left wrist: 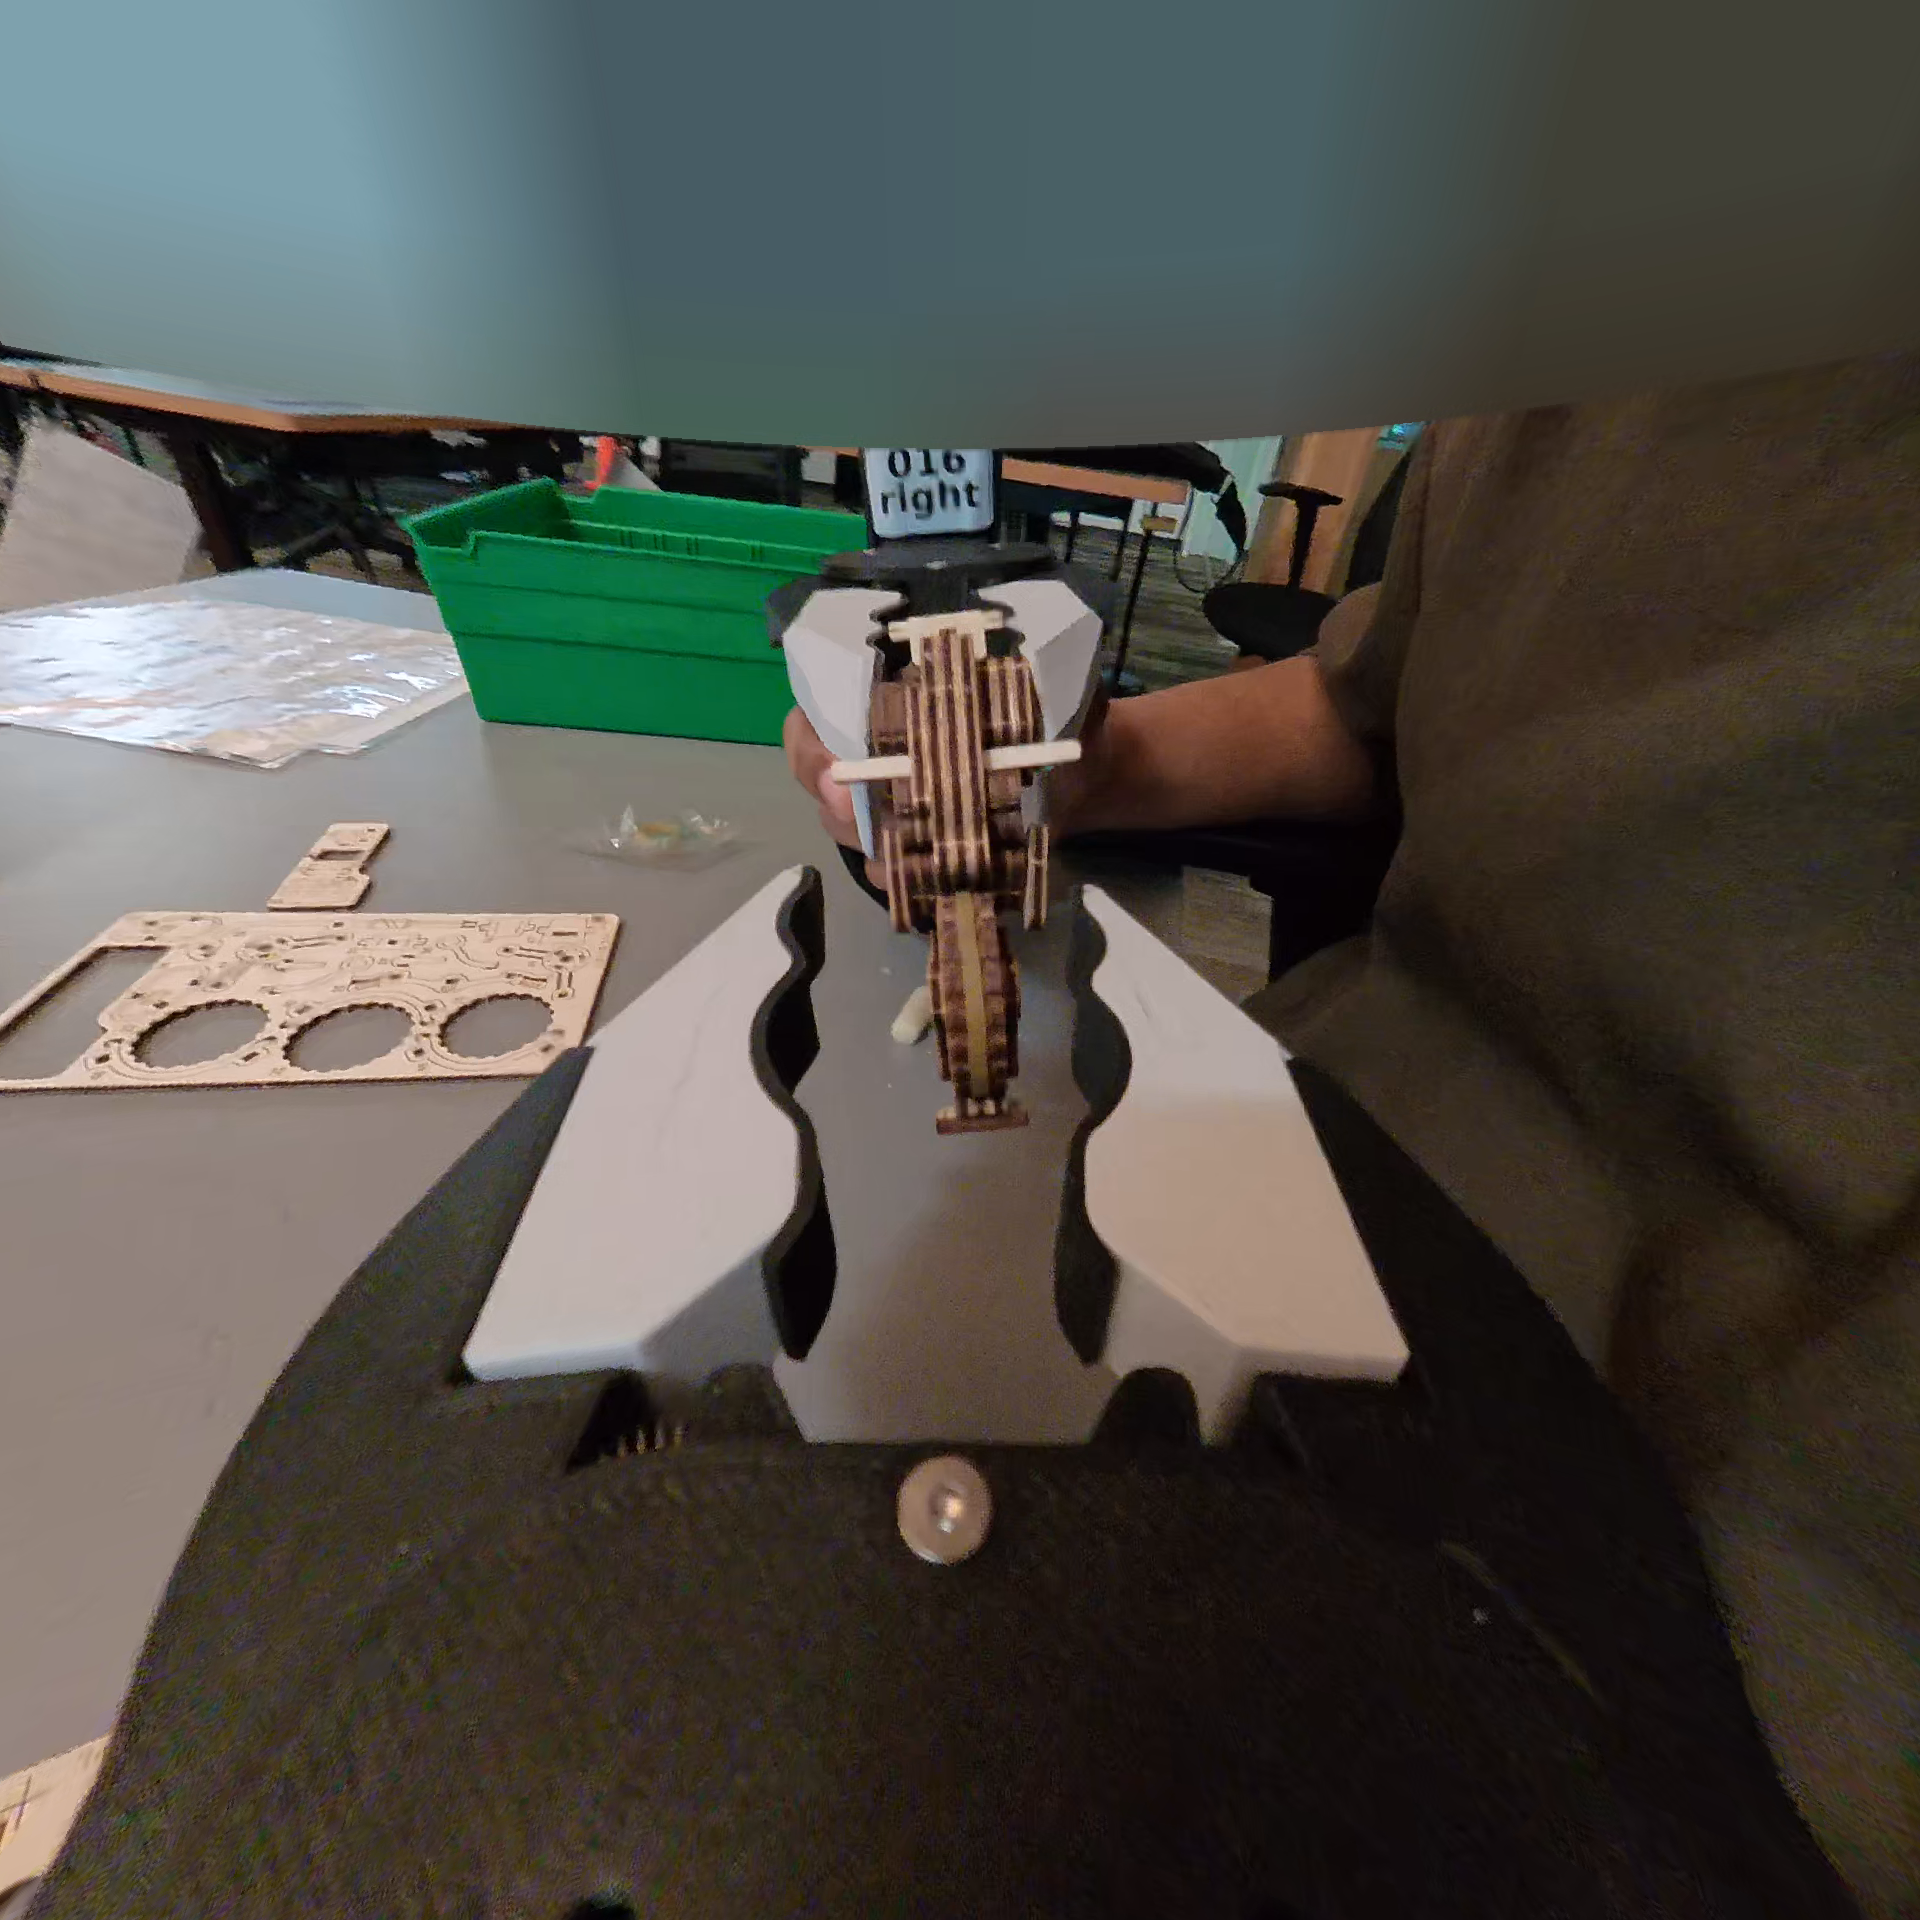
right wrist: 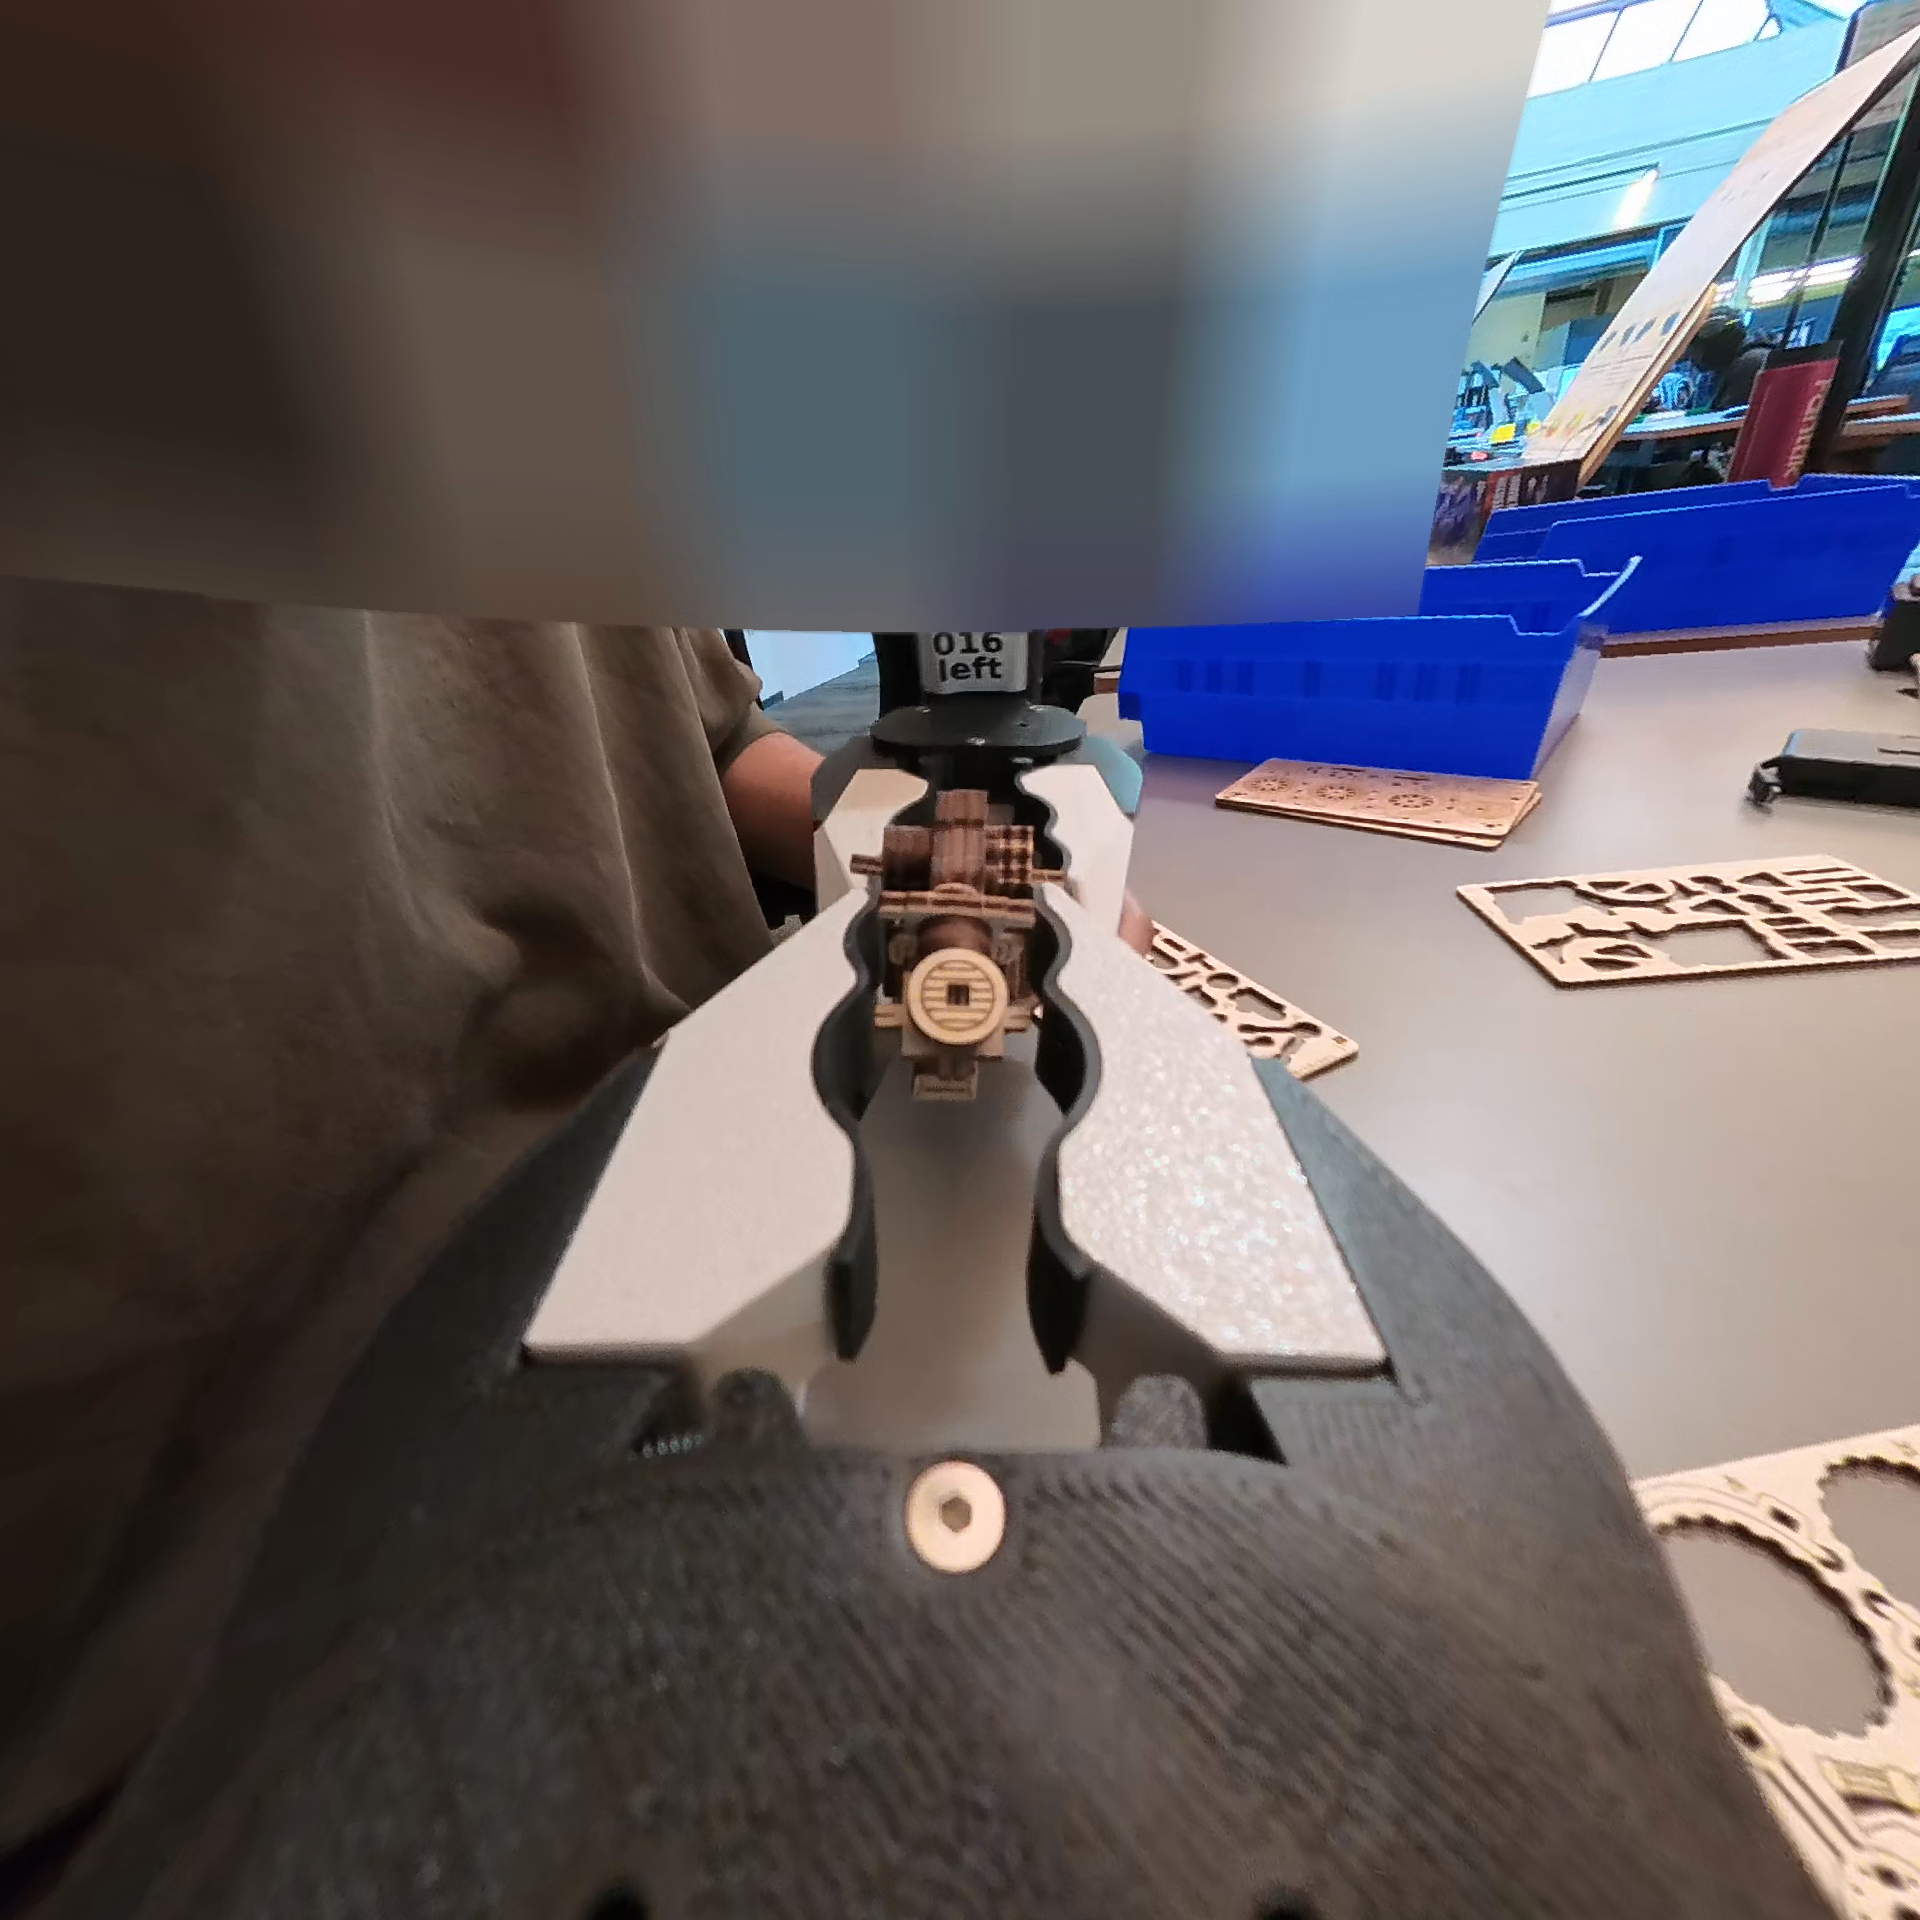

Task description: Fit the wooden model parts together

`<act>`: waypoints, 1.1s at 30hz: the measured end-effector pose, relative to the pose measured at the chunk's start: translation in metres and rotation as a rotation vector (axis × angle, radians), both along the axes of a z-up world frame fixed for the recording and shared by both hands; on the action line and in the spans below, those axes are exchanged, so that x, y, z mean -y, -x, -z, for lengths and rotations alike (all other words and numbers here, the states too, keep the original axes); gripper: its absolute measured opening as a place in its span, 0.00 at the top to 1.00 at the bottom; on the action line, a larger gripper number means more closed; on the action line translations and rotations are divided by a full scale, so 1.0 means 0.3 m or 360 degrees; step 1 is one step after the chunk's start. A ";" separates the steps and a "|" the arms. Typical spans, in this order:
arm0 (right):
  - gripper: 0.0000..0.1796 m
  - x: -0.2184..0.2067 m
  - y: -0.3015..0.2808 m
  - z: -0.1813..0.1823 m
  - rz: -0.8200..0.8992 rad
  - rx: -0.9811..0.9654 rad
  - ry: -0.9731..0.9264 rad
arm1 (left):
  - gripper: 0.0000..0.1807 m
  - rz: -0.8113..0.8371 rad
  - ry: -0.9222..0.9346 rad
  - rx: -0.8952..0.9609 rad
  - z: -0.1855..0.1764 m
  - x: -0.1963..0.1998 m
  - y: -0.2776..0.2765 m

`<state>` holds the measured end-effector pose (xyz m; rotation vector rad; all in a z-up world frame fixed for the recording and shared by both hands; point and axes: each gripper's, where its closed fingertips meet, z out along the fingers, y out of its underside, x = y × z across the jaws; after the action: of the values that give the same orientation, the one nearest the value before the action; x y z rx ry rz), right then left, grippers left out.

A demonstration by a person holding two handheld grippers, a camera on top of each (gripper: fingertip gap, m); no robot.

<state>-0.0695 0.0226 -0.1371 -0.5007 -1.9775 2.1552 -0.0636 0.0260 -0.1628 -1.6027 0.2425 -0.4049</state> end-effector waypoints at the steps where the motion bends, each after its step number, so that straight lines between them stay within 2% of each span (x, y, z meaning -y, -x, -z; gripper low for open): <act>1: 0.86 0.004 -0.001 0.001 -0.0001 -0.0001 0.0001 | 0.77 -0.0015 -0.0035 -0.0010 -0.009 -0.001 -0.002; 14: 0.86 0.014 0.003 -0.013 0.0014 -0.0010 0.0046 | 0.85 -0.0024 -0.0059 -0.0020 -0.019 0.005 -0.007; 28: 0.86 0.013 -0.001 -0.026 0.0015 -0.0031 0.0079 | 0.86 -0.0059 -0.0044 -0.0037 -0.035 0.004 0.003; 33: 0.86 0.008 0.007 -0.026 0.0021 0.0000 0.0102 | 0.86 -0.0043 -0.0042 0.0043 -0.035 0.000 0.006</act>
<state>-0.0715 0.0203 -0.1292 -0.5221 -1.9046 2.2164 -0.0653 0.0259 -0.1523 -1.5718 0.2044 -0.4007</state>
